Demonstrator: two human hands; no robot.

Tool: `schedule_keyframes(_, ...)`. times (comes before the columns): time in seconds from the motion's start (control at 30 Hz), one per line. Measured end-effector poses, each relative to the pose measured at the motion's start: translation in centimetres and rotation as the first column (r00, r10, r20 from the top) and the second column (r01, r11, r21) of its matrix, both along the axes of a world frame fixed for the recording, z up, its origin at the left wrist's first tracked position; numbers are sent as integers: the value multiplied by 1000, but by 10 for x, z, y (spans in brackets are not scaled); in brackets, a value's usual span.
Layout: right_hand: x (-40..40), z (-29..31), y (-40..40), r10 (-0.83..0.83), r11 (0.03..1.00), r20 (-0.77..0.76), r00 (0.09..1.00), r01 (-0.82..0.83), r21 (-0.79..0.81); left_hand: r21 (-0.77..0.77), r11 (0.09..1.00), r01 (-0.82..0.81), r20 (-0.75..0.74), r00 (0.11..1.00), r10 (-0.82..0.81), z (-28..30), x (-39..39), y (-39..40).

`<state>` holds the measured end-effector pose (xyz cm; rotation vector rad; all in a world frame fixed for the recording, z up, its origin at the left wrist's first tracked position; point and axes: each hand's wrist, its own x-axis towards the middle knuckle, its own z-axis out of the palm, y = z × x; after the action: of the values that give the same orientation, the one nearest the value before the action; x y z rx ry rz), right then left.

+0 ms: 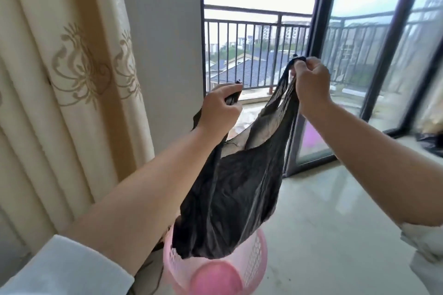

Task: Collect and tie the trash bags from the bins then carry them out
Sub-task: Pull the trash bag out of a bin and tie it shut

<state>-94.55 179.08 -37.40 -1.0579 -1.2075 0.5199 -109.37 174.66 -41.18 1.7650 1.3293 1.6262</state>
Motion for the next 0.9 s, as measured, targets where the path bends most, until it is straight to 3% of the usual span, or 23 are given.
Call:
schedule_keyframes(0.13, 44, 42, -29, -138, 986, -6, 990, 138, 91, 22, 988, 153, 5, 988, -154, 32, 48, -1)
schedule_keyframes(0.27, 83, 34, -53, -204, 978, 35, 978, 202, 60, 43, 974, 221, 54, 973, -223, 27, 94, -4)
schedule_keyframes(0.37, 108, -3, -66, -161, 986, 9, 987, 161, -37, 18, 978, 209, 67, 975, -210, 1, 123, -2)
schedule_keyframes(0.47, 124, -49, -77, -162, 979, -21, 987, 158, -127, -106, 958, 266, 100, 961, -256, -36, 143, -7)
schedule_keyframes(0.57, 141, -94, -86, -183, 961, -61, 981, 165, -222, -256, 924, 283, 55, 959, -279, -76, 153, -18)
schedule_keyframes(0.67, 154, -137, -99, -203, 933, -69, 977, 172, -316, -360, 912, 195, -55, 972, -230, -118, 157, -27)
schedule_keyframes(0.77, 162, -176, -113, -224, 901, -61, 973, 182, -394, -357, 919, 166, -115, 969, -220, -155, 158, -40)
schedule_keyframes(0.9, 169, -215, -126, -279, 872, -100, 955, 208, -443, -277, 924, 264, 6, 962, -273, -194, 167, -59)
